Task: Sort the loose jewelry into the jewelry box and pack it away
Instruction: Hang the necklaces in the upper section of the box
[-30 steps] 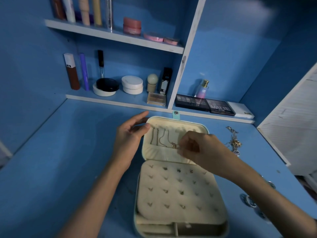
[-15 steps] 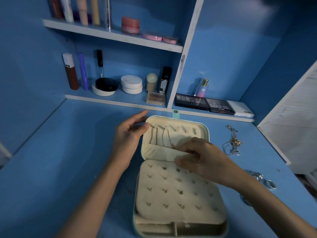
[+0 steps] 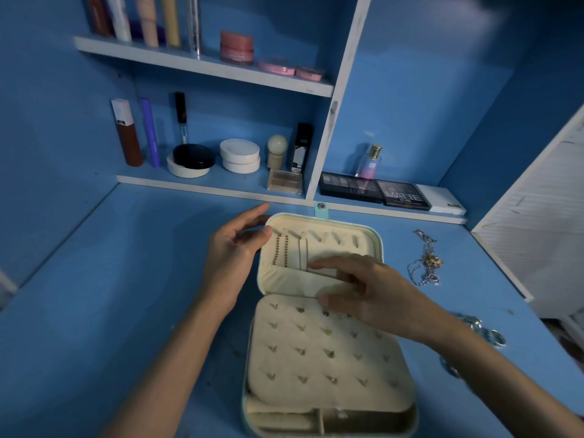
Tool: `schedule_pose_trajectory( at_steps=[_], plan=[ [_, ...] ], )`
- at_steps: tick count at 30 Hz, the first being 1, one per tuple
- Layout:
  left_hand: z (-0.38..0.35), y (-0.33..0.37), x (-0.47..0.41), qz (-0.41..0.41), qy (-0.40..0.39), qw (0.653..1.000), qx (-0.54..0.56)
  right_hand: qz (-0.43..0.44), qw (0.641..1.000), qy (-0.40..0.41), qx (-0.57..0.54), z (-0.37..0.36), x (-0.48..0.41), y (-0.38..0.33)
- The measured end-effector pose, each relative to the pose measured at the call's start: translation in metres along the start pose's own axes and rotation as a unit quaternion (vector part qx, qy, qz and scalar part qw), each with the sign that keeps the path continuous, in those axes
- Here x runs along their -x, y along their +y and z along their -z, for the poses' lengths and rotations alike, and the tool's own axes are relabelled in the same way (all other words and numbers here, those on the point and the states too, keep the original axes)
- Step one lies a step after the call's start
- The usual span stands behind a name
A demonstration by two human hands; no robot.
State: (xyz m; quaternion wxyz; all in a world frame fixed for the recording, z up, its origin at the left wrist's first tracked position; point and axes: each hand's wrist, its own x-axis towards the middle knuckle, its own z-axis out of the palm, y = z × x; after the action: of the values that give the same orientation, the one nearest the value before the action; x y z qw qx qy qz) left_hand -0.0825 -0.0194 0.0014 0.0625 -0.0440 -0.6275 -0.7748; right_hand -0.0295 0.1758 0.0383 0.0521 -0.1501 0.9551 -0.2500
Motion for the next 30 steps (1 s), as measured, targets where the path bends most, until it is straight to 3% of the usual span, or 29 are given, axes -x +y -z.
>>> schedule_pose_trajectory(
  at_steps=[15, 21, 25, 30],
  plan=[
    [-0.001, 0.0, 0.0, -0.003, 0.008, 1.0, -0.006, 0.0, 1.0, -0.009, -0.001, 0.0, -0.003, 0.0],
    [0.0, -0.001, 0.0, -0.004, 0.009, 1.0, -0.003, -0.007, 0.997, 0.003, -0.078, 0.013, -0.004, 0.005],
    [0.001, -0.001, -0.001, -0.006, 0.007, 1.0, -0.004, -0.01, 0.989, 0.067, -0.133, 0.034, -0.003, 0.011],
    [0.0, -0.003, -0.002, -0.002, 0.006, 1.0, 0.0, -0.093, 0.964, 0.193, -0.158, 0.055, -0.002, 0.041]
  ],
)
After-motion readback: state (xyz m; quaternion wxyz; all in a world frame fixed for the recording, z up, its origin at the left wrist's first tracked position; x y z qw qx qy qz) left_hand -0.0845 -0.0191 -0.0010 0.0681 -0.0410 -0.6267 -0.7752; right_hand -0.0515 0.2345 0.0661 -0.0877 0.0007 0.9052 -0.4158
